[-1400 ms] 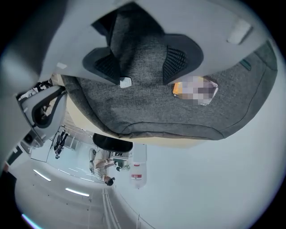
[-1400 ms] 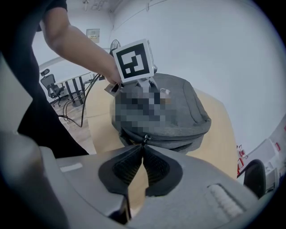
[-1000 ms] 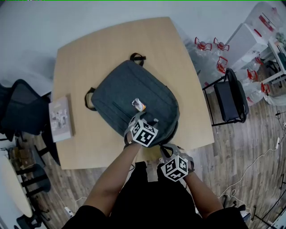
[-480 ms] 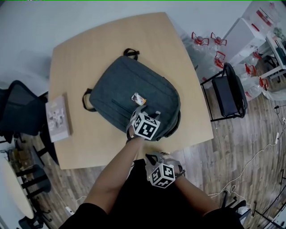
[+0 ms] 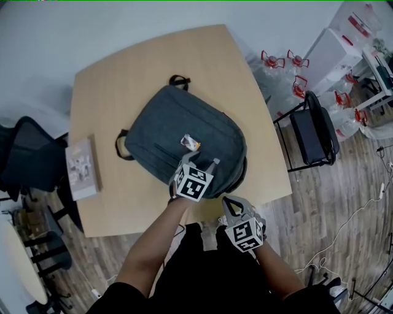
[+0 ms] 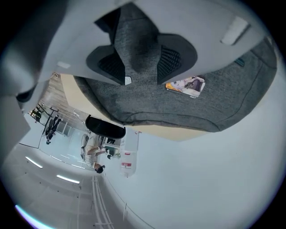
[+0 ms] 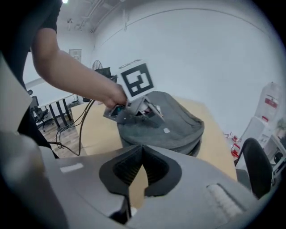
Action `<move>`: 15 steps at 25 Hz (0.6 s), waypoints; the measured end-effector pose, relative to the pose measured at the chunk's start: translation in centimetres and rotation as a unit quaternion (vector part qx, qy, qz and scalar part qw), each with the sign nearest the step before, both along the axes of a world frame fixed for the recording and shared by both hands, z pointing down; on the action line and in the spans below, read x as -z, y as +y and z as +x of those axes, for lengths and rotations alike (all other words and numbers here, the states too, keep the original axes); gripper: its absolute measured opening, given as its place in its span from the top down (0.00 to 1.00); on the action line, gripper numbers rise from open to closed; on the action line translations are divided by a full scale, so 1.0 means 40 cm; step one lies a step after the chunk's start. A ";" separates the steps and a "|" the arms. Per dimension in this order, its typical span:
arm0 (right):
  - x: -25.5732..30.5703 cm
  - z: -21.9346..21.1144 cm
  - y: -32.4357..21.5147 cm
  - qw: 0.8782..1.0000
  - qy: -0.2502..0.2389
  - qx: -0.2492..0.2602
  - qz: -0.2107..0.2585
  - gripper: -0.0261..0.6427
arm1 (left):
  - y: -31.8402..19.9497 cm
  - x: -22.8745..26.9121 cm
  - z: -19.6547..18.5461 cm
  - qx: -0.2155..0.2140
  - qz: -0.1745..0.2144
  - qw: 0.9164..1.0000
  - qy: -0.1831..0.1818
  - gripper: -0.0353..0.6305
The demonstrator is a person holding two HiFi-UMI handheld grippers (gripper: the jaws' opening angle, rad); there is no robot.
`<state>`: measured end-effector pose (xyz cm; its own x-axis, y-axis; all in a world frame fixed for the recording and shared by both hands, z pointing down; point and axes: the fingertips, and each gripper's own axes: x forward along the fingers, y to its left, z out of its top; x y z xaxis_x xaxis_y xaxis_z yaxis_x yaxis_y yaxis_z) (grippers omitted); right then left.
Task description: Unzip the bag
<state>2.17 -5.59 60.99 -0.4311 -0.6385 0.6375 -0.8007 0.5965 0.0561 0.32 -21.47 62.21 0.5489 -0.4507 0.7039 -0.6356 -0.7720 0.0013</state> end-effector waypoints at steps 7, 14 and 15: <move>0.102 0.096 -0.098 0.996 -0.014 -0.066 0.064 0.95 | 0.059 0.152 -0.043 0.031 0.057 0.990 0.123 0.74; 0.283 0.118 -0.148 0.984 -0.049 -0.083 0.150 0.95 | 0.132 0.306 -0.094 0.049 0.090 0.965 0.241 0.92; 0.308 0.121 -0.151 0.982 -0.051 -0.086 0.162 0.95 | 0.141 0.325 -0.099 0.051 0.093 0.962 0.253 0.92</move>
<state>7.03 -11.65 48.67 -0.3500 -0.8694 0.3487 -0.8992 0.4162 0.1350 -3.65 -15.83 49.22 0.7456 -0.6133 0.2607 -0.6630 -0.7221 0.1974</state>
